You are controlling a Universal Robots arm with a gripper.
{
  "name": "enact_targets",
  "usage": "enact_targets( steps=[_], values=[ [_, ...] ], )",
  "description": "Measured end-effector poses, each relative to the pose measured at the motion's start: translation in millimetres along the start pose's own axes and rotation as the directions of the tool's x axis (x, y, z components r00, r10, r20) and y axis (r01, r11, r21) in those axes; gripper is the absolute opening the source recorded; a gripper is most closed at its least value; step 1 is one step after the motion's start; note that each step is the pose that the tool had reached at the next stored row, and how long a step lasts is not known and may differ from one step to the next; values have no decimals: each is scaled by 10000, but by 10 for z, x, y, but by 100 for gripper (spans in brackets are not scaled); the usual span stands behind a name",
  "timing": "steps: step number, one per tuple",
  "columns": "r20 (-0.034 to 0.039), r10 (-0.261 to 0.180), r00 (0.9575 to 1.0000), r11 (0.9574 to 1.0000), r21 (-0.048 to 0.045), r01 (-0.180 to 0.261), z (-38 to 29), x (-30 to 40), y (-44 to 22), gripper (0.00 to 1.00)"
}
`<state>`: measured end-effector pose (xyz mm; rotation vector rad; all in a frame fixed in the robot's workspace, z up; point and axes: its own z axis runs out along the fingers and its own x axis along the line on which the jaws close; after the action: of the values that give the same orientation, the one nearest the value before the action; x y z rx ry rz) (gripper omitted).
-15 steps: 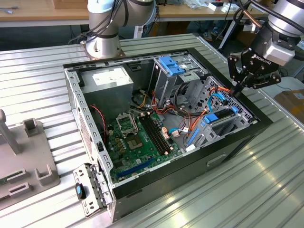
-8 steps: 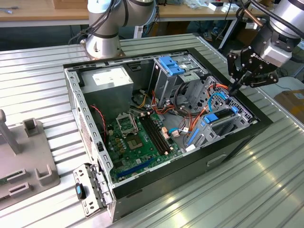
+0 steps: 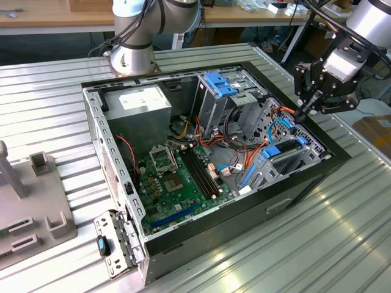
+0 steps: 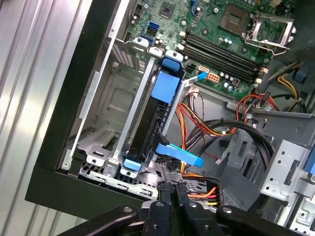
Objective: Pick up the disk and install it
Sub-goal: 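Insert the first disk wire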
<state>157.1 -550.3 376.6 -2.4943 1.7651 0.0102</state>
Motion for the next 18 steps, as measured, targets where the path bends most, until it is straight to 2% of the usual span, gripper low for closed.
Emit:
enact_targets(
  steps=[4, 11, 16, 18],
  values=[
    [-4, 36, 10000, 10000, 5, -36, 0, -2, 5, 16],
    [-52, 63, 10000, 9999, 113, -62, 0, 3, 45, 16],
    [-177, 81, 9998, 9999, 153, -78, 5, -3, 92, 16],
    [-267, 89, 9996, 9998, 155, -85, 7, -5, 110, 16]
  ],
)
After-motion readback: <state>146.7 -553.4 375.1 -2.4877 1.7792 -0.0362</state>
